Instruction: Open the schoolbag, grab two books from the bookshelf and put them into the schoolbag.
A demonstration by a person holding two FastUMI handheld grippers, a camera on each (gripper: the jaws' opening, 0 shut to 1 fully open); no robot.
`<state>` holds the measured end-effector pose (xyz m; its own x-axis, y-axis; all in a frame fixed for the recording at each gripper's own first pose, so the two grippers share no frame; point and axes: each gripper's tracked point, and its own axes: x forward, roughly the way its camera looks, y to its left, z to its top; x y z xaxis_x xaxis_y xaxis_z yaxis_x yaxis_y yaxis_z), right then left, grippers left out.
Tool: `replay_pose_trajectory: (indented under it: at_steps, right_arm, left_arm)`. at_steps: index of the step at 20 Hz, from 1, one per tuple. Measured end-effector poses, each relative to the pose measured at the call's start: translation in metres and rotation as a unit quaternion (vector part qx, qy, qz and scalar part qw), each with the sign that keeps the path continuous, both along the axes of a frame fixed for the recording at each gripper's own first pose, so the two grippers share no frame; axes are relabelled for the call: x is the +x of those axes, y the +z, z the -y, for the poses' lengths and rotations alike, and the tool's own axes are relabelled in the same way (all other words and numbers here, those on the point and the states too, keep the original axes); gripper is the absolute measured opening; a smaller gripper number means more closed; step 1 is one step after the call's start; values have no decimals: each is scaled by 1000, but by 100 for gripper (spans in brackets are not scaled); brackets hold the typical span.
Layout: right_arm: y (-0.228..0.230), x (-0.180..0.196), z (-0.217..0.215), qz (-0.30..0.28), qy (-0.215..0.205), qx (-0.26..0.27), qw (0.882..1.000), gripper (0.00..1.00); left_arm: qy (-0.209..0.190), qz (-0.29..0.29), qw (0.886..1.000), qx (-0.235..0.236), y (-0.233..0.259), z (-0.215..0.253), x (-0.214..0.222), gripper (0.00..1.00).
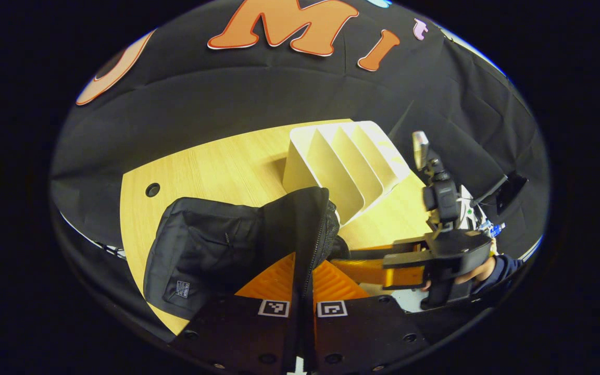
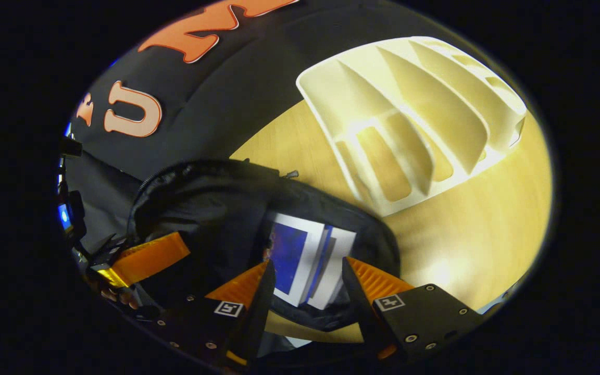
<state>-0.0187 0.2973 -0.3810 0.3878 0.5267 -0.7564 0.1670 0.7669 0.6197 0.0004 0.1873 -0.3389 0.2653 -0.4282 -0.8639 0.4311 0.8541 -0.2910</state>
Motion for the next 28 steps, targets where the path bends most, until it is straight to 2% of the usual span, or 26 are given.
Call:
replay_pose_trajectory:
  at_steps: [3, 7, 8, 9, 13, 14, 18, 21, 24, 28]
  right_arm:
    - [17, 6, 45, 25, 1, -35, 999, 86]
    - [37, 17, 106, 67, 5, -94, 993, 94]
    - [42, 21, 119, 73, 3, -101, 992, 96]
    - [48, 24, 132, 81, 2, -104, 991, 96]
    - [68, 29, 176, 123, 24, -132, 983, 98]
    - [74, 30, 186, 135, 28, -138, 981, 98]
    - [102, 43, 222, 200, 36, -160, 966, 98]
    - [124, 46, 245, 245, 43, -171, 953, 98]
    - [151, 50, 267, 296, 42, -184, 936, 98]
    - [199, 55, 295, 373, 27, -208, 904, 98]
  left_arm:
    - [8, 4, 1000, 16, -6, 11, -2, 6]
    - [22, 1, 1000, 13, -2, 36, -14, 17]
    - [28, 7, 999, 18, 0, 43, -15, 27]
    - [33, 13, 999, 21, 2, 48, -16, 31]
    - [61, 26, 998, 17, 12, 86, -26, 96]
    - [69, 33, 997, 20, 15, 96, -25, 100]
    - [115, 87, 989, 34, 38, 125, -16, 99]
    - [156, 139, 978, 21, 60, 151, -8, 98]
    - [203, 204, 957, 15, 87, 168, 3, 98]
    - [235, 288, 928, 10, 117, 171, 13, 98]
